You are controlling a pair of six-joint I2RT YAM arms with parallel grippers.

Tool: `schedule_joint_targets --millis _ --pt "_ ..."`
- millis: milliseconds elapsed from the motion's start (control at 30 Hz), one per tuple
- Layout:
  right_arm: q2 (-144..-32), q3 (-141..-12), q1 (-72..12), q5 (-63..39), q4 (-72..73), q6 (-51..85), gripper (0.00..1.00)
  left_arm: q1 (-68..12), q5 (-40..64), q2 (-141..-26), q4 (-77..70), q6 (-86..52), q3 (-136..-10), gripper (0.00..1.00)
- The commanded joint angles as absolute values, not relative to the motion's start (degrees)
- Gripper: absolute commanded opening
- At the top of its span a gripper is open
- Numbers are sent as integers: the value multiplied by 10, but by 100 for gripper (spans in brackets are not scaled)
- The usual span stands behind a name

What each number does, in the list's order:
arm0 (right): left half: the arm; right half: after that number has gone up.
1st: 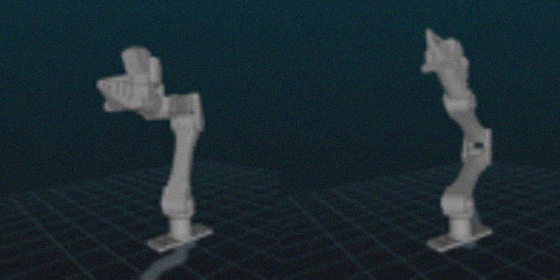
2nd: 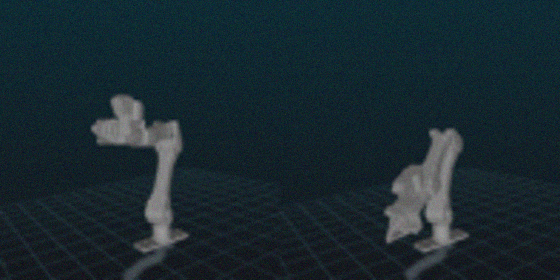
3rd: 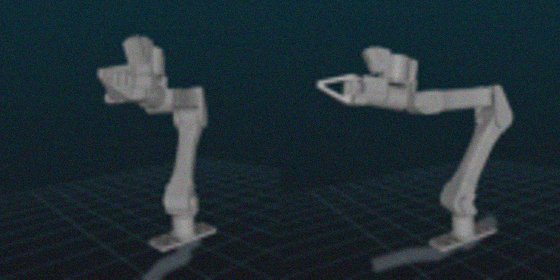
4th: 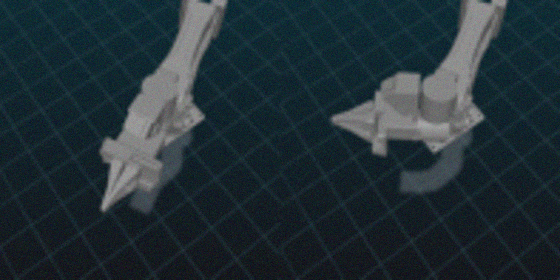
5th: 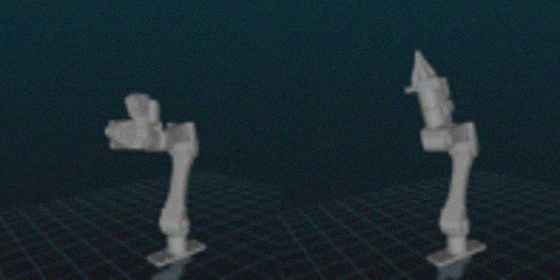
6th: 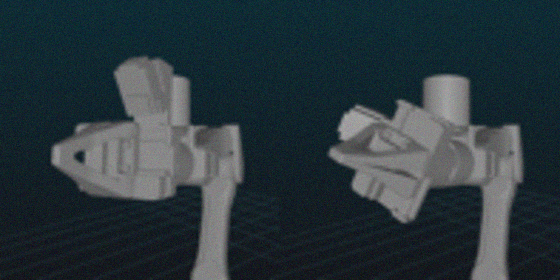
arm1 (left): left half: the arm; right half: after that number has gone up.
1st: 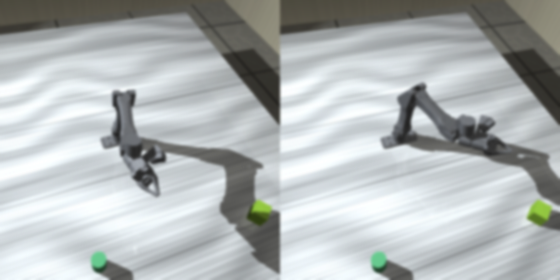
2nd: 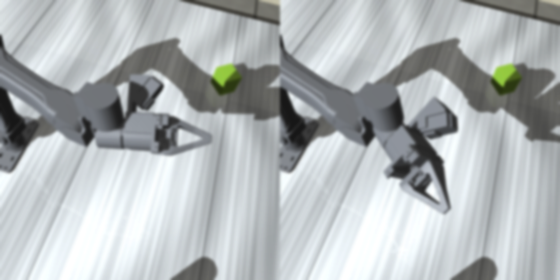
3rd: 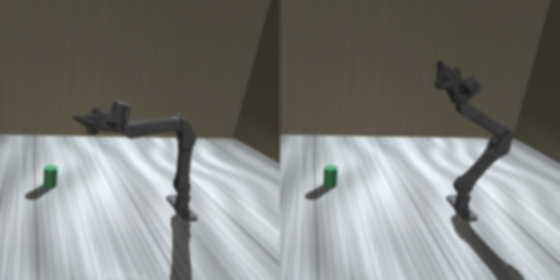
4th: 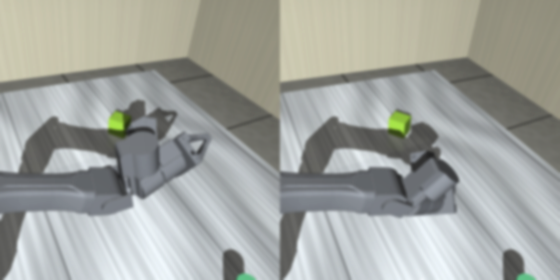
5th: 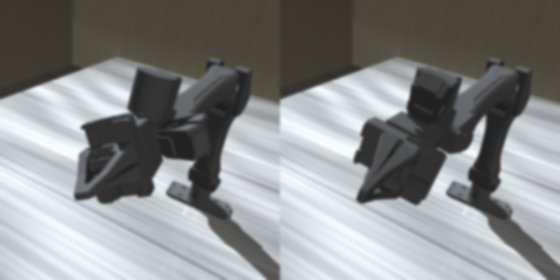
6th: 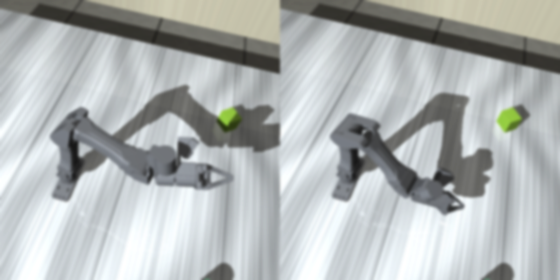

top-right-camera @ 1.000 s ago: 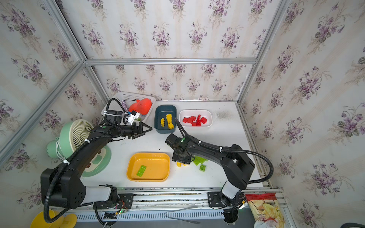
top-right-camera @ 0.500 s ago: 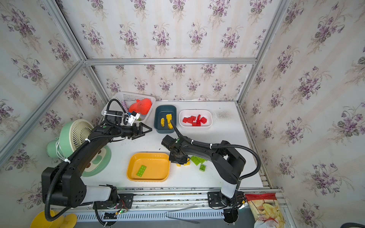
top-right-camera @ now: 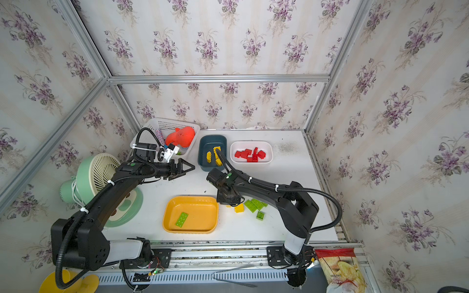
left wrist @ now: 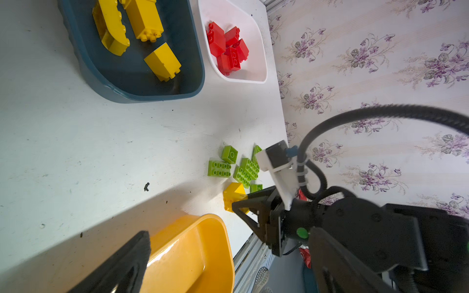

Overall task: Sort the legos into containers by color
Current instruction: Pick up the lego from the bottom-center of the table, then place the lego in the container.

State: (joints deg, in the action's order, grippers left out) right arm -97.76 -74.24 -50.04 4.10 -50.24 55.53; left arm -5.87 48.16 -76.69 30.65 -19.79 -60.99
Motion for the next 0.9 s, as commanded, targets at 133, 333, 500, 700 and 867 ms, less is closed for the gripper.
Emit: schedule_joint_targets --millis 133,333,500,700,867 --pt "-969 -831 -422 26 -458 406 18 -58 479 -763 304 -204 -637 99" --pt "-1064 -975 -360 -38 -397 319 19 -58 472 -769 304 -210 -657 99" --pt "-1173 -1095 -341 -81 -380 275 20 -58 466 -771 302 -217 -669 99" --pt "-1330 -1280 -334 -86 -428 247 21 -57 459 -770 302 -222 -676 99" --pt "-1398 -1350 -329 -77 -463 232 22 -57 456 -769 302 -224 -680 99"
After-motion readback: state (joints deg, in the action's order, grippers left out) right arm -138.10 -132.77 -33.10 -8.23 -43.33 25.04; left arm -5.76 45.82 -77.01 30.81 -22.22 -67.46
